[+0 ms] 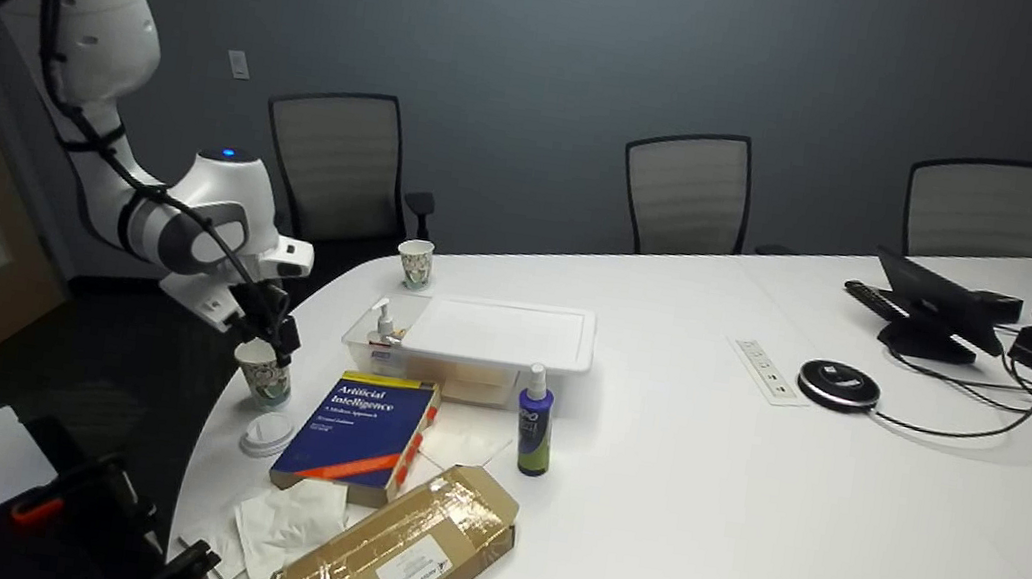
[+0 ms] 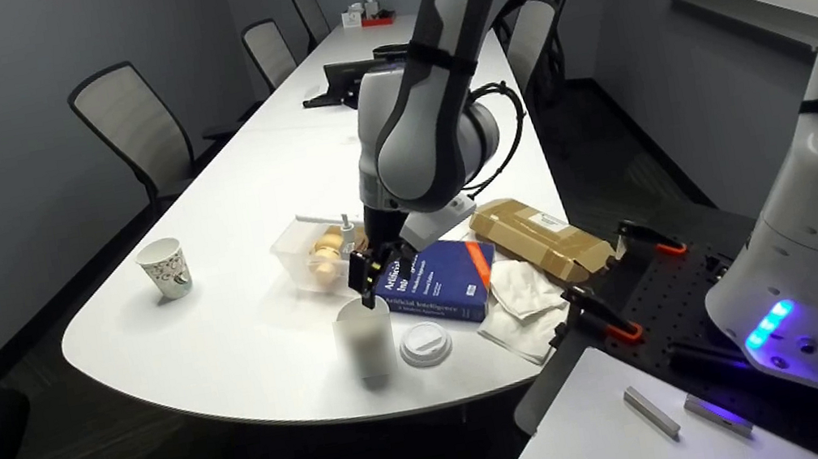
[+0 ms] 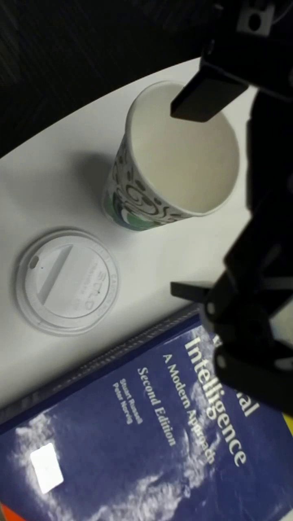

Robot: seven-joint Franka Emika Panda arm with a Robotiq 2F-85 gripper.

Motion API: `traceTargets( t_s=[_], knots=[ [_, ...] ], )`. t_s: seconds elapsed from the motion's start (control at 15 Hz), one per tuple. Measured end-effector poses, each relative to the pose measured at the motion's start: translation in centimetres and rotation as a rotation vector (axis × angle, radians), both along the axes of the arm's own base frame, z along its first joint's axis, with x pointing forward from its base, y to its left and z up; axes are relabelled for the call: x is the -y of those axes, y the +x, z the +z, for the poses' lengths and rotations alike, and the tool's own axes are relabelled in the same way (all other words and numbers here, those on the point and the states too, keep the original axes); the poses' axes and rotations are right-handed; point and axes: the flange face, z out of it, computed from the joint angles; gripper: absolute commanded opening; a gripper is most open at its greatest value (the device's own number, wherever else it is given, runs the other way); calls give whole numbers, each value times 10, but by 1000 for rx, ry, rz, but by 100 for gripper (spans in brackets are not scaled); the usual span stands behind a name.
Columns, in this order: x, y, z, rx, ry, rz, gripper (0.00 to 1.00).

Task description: Move the coffee cup at the front of the table to the right.

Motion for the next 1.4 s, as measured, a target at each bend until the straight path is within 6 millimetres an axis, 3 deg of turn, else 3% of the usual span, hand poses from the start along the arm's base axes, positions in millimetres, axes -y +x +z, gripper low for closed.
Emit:
traceTargets(
  t_s=[0.2,0.27,0.33,0.6,0.93,1.0,1.4],
  knots=[
    [-4,10,-30,-23,-6,2,100],
    [-6,12,-37,-28,-8,3,75],
    [-7,15,-44,-30,-11,4,74],
    [-11,23,-61,-33,-21,8,42],
    [-10,33,-64,-11,-42,22,5],
    [-9,35,-63,-4,-52,27,0],
    [-5,50,-56,28,-64,26,0]
  ],
)
